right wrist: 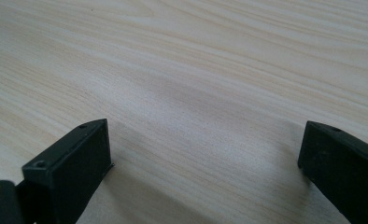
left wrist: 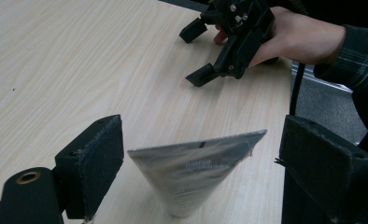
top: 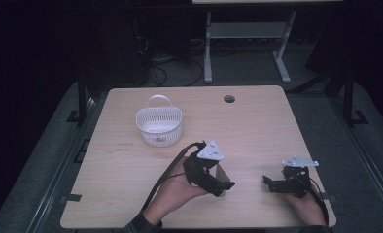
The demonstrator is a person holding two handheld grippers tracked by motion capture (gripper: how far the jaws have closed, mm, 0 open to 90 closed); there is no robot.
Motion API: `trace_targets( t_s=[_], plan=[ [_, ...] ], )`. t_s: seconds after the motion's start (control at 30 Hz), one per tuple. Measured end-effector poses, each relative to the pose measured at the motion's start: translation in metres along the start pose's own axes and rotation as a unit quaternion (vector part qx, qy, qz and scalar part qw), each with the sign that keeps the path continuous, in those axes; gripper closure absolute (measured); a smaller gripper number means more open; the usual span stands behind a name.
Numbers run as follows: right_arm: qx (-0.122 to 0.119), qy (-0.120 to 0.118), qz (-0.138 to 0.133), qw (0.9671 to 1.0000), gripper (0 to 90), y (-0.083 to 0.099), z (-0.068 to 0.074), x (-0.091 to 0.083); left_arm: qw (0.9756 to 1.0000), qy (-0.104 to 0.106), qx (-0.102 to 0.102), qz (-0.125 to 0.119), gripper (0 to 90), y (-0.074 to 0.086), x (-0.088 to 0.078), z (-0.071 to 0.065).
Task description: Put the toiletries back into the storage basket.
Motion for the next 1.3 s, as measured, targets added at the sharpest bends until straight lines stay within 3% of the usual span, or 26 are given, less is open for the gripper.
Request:
trace_targets(
  t_s=[0.27, 0.5, 0.97, 1.3],
  plan=[
    [0.0, 0.0, 0.0, 1.0, 1.9, 0.0, 0.0, 0.0, 0.9996, -0.027, -0.006, 0.004, 15.4, 0.0, 0.007, 0.002],
    [0.0, 0.0, 0.0, 1.0, 1.9, 0.0, 0.0, 0.0, 0.9997, -0.016, -0.013, 0.011, 29.3, 0.001, 0.005, 0.002],
    [0.0, 0.0, 0.0, 1.0, 1.9, 0.0, 0.0, 0.0, 0.9997, -0.012, -0.018, 0.011, 30.2, 0.001, -0.001, 0.007],
    [0.0, 0.0, 0.0, 1.0, 2.0, 0.0, 0.0, 0.0, 0.9994, -0.023, -0.023, 0.009, 30.2, 0.003, -0.019, 0.025]
  ],
)
Point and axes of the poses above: each handheld gripper's, and its own axes: x roughly forward along the jaws, y roughly out of its underside, z roughly to its left, the point moved 9 cm from there along x, roughly forward along the jaws, and after that the axes turned 4 degrees about -z, right-handed, at the moved point
